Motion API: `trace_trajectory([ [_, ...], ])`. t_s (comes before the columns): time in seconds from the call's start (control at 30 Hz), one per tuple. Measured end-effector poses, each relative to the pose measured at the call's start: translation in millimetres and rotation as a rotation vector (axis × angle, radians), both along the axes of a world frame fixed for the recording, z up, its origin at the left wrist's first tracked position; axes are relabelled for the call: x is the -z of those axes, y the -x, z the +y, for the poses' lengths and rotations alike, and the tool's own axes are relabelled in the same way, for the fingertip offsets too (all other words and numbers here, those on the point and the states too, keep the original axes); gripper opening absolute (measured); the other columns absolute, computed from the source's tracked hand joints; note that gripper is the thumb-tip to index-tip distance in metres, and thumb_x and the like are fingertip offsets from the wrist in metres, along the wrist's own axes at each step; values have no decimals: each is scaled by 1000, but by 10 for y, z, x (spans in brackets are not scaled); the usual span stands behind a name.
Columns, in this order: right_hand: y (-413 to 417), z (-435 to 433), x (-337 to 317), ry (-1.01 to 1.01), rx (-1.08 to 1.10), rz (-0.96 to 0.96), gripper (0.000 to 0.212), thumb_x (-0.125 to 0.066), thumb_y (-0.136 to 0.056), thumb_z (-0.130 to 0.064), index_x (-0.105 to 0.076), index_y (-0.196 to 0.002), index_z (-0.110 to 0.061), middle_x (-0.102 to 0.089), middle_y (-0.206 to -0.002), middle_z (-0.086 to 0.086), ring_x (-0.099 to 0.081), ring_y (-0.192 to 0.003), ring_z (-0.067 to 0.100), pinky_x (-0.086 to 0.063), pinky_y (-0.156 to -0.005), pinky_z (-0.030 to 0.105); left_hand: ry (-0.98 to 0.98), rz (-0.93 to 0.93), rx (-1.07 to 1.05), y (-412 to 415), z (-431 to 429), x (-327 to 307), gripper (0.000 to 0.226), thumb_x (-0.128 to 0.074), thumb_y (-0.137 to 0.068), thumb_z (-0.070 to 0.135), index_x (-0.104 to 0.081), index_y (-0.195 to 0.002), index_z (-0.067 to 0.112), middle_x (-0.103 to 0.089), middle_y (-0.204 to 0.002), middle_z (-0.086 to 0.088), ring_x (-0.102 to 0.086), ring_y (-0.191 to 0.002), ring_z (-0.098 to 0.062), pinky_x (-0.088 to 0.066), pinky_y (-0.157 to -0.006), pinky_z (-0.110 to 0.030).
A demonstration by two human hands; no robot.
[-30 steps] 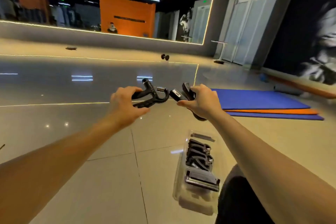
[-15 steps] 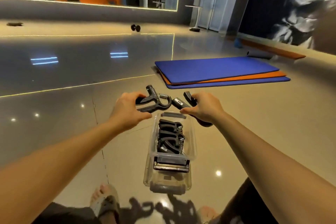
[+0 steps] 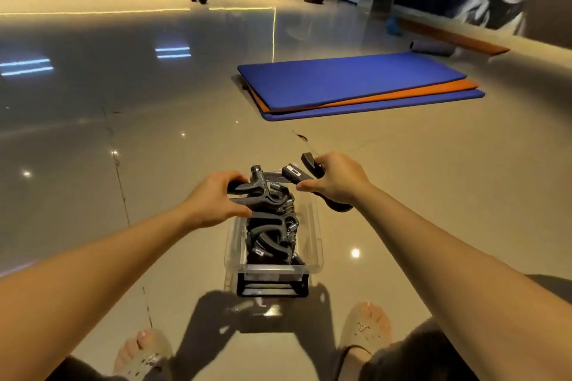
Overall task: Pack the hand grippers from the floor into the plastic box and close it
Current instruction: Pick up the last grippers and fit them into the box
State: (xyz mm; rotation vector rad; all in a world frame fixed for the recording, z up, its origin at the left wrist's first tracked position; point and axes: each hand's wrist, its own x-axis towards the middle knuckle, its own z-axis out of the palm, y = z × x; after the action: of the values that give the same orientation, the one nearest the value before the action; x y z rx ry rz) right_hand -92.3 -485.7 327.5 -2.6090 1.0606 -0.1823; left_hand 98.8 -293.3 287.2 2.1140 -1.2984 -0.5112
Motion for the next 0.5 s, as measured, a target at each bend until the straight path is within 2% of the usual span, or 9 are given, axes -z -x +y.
trace_trajectory([
  [0.1,28,-198,206,-12,16,12,57,-76,-72,-68,-69,-99,-18,-68,-82,-1,-63,-74,17,-55,-69,37,-61,22,79,39,-196,267,57,-89,-70,32,-62,-120,26,-61,-114,10,-58,-109,-10,-49,-96,-30],
  [0.23,-14,-467,335,14,8,18,57,-75,-73,-69,-68,-97,-18,-64,-80,-3,-59,-74,18,-42,-66,34,-140,-5,119,72,-415,631,70,-87,-70,39,-57,-132,26,-54,-126,11,-48,-121,-11,-43,-105,-35],
  [0.4,-180,-678,457,29,-38,2,54,-76,-75,-66,-68,-101,-19,-62,-80,-4,-58,-75,19,-37,-71,34,-198,-18,193,76,-583,972,71,-86,-71,39,-56,-135,27,-54,-131,7,-47,-121,-10,-44,-106,-36],
  [0.5,-283,-752,588,38,-85,5,54,-75,-74,-67,-69,-102,-21,-60,-79,-6,-57,-74,18,-38,-68,33,-251,-24,253,64,-629,1141,69,-86,-70,40,-57,-132,28,-56,-127,9,-48,-120,-11,-44,-104,-35],
])
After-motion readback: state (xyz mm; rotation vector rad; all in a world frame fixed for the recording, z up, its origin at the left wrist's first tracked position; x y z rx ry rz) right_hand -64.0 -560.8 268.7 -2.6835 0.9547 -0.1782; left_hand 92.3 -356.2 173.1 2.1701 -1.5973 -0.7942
